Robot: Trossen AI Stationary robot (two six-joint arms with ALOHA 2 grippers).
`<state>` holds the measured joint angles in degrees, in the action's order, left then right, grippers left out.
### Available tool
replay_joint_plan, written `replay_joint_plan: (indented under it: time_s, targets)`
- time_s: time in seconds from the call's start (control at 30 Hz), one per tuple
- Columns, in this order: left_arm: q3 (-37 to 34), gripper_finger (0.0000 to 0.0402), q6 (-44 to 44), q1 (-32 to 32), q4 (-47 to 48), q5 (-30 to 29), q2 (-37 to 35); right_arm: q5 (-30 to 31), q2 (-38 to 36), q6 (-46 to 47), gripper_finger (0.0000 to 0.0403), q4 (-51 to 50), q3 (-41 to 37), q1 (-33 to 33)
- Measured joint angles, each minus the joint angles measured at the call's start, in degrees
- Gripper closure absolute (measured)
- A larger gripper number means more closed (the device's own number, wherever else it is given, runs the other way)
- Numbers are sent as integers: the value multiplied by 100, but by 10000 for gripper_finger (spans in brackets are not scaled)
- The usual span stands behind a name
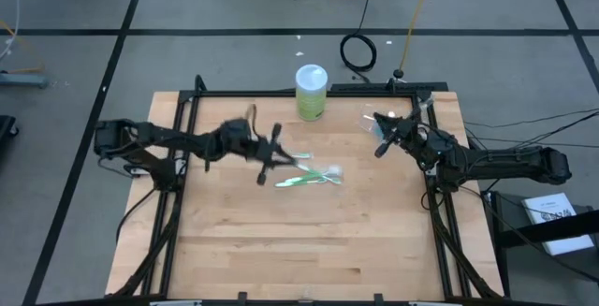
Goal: Pick & Place toothbrushing station
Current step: Put the orange toothbrush into the transparent organizer
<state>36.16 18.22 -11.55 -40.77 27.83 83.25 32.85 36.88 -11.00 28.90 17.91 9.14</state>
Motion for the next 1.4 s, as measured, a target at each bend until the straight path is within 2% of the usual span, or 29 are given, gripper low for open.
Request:
replay_joint_plan:
  time_s: [0.17,0.33,0.43,0.63,0.77,0.97,1.07,1.23,1.4]
  targets:
    - [-76,380,-765,-639,-1671,557,579,-1372,154,190,393,78,1,43]
    - [102,380,-1313,-777,-3239,817,1471,-1640,887,445,364,675,2,71]
    - [329,378,-1521,-800,-3457,696,1990,-2089,1504,564,322,1548,2,82]
    - [825,379,-1581,-792,-3504,673,2632,-3213,2772,1192,238,3981,14,95]
    - [991,377,-1539,-793,-3599,670,2690,-3450,3310,1377,212,4284,212,94]
    - [1012,377,-1559,-793,-3556,682,2697,-3487,3837,1344,210,4270,580,93]
    - [1012,379,-1561,-793,-3493,684,2697,-3720,3949,1323,220,4278,713,93]
    - [1012,374,-1559,-793,-3451,667,2697,-4040,3928,1305,241,4356,758,88]
    - [1012,378,-1556,-804,-3423,665,2697,-4061,3830,1292,261,4345,756,88]
